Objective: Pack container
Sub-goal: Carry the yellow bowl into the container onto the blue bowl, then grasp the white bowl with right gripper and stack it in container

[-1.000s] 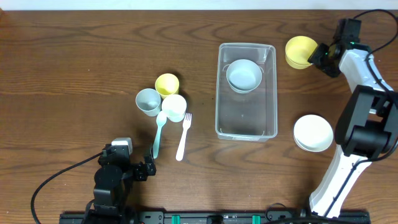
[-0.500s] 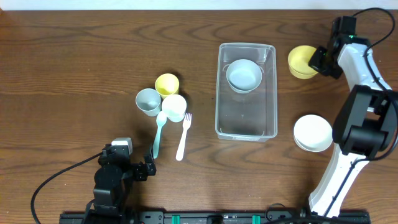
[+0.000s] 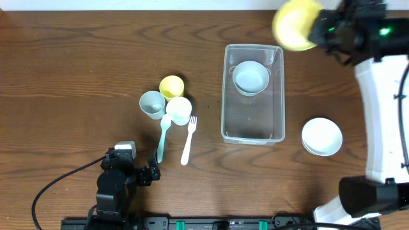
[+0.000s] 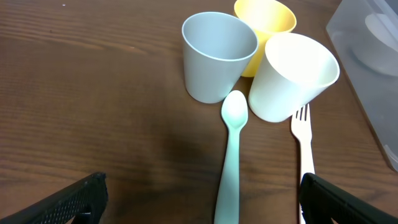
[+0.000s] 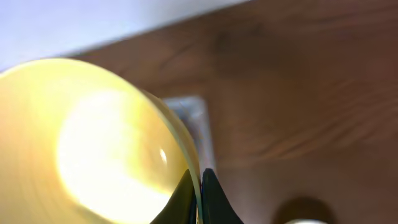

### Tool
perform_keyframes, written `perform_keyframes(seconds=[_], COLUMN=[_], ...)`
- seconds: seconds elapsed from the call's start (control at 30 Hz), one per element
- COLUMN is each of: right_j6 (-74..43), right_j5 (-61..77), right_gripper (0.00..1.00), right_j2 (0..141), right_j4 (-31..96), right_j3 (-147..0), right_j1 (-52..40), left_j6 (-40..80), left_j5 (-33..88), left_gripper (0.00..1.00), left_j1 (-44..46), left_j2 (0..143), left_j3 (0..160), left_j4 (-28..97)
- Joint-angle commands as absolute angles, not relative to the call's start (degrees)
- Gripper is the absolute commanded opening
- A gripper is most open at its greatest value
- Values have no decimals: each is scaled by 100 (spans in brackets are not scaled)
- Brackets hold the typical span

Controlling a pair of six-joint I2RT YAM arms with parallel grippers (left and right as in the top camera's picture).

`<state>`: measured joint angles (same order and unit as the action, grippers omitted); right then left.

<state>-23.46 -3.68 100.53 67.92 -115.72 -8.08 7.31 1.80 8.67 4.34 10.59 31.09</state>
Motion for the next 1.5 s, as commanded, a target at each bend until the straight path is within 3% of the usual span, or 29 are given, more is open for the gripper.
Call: perform_keyframes(seconds=[0.0,0.23,0.57,0.6,0.63,0.7,0.83,1.0,1.23,1.47], right_j6=[-2567,-2797,-2858,-2766,-2661,-2344,-1964,-2276,-2982,-2969], right_j5=[-561,-357,-99,-102,-91,1,40,-121,-1678,-1466], right_gripper=[1,1,1,4,14,40,58,59,72,74], right_j2=[10665,11371,12147,12125,12086,11939,11242,10077,9356,9345], right_j4=[6849,5806,4897,4873,4856,4851,4982,5964,7994,7673], right_j3=[-11061,-10088,-10033,-10047,-10060,-10108,-10143,-10143,-9942,-8447], right_j1=[-1157,-1490,-1492,-1496,-1505,-1518,-1496,-1221,-395,543], left_j6=[740,740,740,740,740,740,740,740,740,740], left_j5=[239,239,239,239,239,239,239,239,239,239], left_gripper=[98,98,98,98,98,98,98,98,98,98], left_j1=[843,843,843,843,843,843,843,843,843,843], left_j2=[397,397,397,397,397,397,397,397,397,397], left_j3=[1070,1070,1070,1070,1070,1070,1070,1070,1070,1070], left_j4=[3105,3105,3105,3105,3105,3105,3105,3105,3105,3105])
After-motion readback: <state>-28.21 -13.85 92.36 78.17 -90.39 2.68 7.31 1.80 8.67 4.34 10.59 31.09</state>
